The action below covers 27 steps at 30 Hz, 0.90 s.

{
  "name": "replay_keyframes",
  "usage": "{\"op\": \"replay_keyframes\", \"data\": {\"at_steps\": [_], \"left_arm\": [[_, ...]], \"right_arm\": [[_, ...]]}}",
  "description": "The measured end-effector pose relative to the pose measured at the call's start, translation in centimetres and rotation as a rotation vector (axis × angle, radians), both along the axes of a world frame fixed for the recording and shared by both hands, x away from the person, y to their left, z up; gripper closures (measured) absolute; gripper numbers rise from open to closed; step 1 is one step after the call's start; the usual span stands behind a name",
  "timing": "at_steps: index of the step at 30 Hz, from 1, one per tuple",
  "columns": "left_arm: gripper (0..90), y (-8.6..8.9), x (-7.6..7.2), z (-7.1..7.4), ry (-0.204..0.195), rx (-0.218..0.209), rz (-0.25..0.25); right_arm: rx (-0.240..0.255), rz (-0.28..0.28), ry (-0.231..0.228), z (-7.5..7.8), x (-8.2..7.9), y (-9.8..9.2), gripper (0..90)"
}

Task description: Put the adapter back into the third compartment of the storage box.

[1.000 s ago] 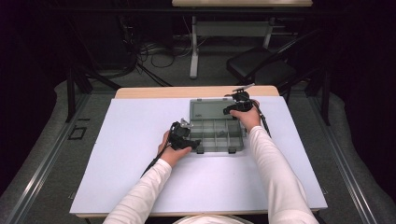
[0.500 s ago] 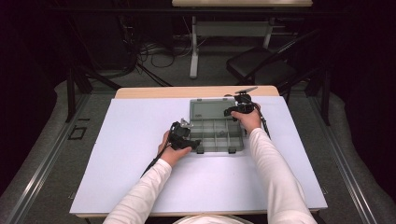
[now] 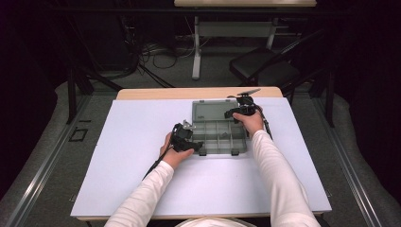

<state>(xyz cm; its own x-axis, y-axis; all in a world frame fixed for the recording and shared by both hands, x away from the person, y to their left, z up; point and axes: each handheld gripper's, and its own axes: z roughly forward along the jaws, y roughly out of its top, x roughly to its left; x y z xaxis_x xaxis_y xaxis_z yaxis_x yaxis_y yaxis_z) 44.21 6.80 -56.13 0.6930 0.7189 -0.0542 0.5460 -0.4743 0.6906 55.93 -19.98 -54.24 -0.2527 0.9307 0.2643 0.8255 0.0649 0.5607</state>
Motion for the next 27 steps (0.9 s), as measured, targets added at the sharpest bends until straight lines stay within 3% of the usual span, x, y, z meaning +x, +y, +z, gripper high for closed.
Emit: {"op": "replay_keyframes", "data": {"at_steps": [2, 27], "left_arm": [[35.7, 0.0, 0.0, 0.0, 0.0, 0.0, 0.0], [35.7, 0.01, 0.01, -0.01, 0.0, 0.0, 0.0]], "right_arm": [[0.01, -0.001, 0.015, -0.03, 0.02, -0.05, 20.3], [0.008, 0.014, 0.018, 0.27, 0.16, -0.31, 24.8]]}}
